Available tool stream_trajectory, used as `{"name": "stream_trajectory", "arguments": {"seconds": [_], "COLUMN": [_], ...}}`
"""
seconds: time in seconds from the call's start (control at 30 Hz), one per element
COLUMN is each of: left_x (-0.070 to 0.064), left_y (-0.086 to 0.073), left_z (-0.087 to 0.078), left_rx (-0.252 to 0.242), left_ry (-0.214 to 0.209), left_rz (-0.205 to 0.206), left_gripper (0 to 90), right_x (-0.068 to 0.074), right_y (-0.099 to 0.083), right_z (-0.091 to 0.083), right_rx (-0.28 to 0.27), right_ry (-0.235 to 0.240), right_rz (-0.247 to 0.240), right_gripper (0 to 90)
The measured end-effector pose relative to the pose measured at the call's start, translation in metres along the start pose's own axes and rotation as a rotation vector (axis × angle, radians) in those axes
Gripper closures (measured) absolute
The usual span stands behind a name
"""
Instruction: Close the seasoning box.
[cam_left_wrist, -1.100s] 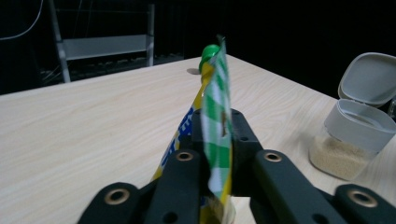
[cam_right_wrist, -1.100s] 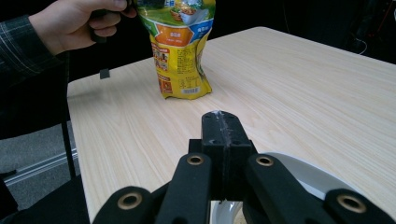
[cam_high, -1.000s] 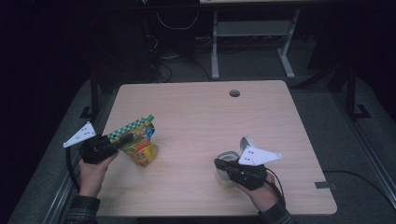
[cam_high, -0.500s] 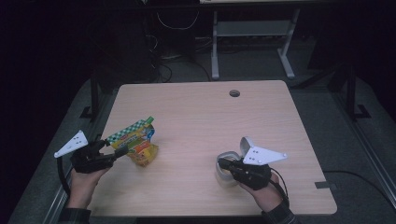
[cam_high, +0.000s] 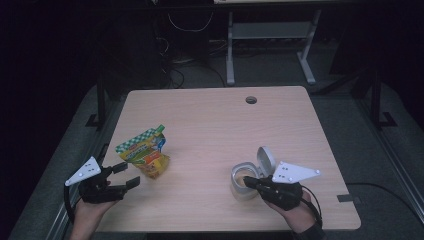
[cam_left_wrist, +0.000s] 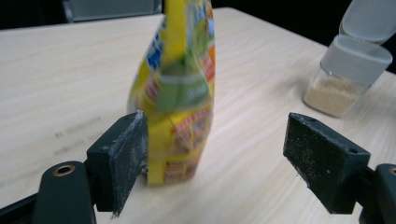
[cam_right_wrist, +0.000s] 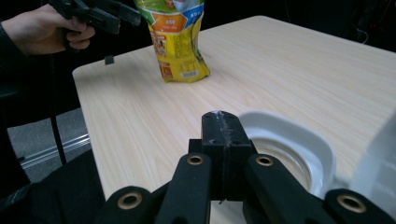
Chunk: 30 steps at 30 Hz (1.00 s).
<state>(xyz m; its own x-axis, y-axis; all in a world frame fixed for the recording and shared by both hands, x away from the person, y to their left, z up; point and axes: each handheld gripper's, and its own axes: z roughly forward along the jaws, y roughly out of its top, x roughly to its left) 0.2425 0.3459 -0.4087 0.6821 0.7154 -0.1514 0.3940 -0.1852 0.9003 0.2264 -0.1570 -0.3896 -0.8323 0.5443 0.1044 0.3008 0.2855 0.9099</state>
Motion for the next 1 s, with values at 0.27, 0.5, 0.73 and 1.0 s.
{"name": "stream_trajectory", "arguments": {"seconds": [0.27, 0.5, 0.73, 1.0], "left_x": [-0.011, -0.016, -0.019, -0.023], "left_y": [-0.016, -0.022, -0.025, -0.025], "left_z": [-0.005, -0.009, -0.010, -0.006], "left_rx": [0.033, 0.031, 0.039, 0.043], "left_ry": [-0.015, -0.018, -0.028, -0.043], "left_rz": [-0.016, -0.016, -0.010, -0.005], "left_gripper": [20.8, 20.8, 21.0, 21.1], "right_x": [-0.009, -0.015, -0.026, -0.049], "right_y": [-0.016, -0.029, -0.035, -0.034], "right_z": [-0.022, -0.034, -0.049, -0.060], "right_rx": [0.010, 0.037, 0.028, -0.007], "right_ry": [-0.018, -0.030, -0.070, -0.145], "right_rz": [0.028, 0.045, 0.065, 0.089], "right_gripper": [89.9, 89.9, 89.9, 89.9]}}
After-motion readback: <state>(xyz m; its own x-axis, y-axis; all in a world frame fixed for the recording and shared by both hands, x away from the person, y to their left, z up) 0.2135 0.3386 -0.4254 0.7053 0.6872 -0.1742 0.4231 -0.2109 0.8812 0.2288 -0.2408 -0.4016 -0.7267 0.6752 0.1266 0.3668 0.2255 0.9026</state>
